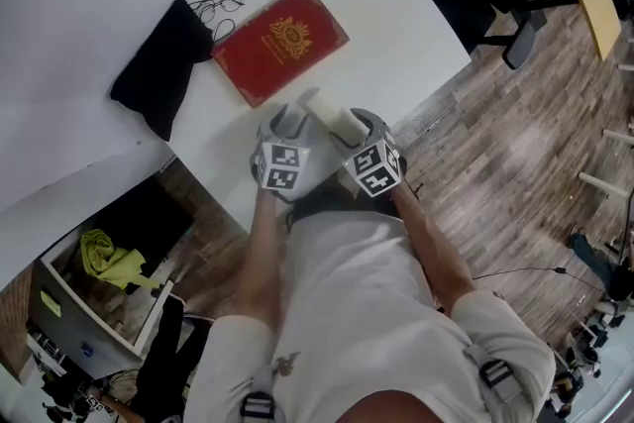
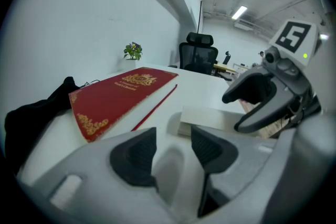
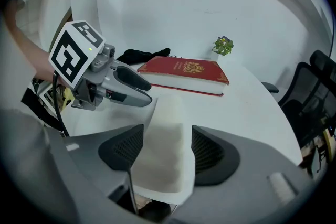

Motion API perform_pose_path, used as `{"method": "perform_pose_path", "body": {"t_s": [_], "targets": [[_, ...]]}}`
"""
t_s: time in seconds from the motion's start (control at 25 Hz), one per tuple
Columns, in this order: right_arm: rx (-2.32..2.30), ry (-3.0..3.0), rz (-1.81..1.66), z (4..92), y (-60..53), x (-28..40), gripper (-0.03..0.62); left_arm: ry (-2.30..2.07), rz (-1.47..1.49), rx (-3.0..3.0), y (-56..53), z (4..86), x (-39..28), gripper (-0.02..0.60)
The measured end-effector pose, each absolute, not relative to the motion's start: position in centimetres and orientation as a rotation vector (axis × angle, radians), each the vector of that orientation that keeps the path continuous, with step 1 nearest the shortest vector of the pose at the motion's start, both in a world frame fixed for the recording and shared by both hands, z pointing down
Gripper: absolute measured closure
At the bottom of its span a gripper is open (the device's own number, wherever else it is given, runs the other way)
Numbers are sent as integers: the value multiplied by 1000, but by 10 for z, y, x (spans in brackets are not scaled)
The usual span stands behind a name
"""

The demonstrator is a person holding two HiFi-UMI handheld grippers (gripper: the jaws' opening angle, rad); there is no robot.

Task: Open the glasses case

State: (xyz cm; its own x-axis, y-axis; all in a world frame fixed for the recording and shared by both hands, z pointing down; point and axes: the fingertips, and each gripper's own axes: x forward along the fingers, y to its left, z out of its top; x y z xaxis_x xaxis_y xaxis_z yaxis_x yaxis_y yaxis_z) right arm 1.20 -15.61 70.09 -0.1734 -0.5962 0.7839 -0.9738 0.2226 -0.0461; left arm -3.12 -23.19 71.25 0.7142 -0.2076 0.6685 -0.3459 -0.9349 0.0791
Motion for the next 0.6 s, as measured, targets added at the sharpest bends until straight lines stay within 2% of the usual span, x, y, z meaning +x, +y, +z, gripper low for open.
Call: {"method": "perform_pose_path", "body": {"t_s": [0.6], "targets": [[1400, -1827, 765, 720, -155, 6, 255, -442, 1037, 2719, -234, 723, -28, 374]]}}
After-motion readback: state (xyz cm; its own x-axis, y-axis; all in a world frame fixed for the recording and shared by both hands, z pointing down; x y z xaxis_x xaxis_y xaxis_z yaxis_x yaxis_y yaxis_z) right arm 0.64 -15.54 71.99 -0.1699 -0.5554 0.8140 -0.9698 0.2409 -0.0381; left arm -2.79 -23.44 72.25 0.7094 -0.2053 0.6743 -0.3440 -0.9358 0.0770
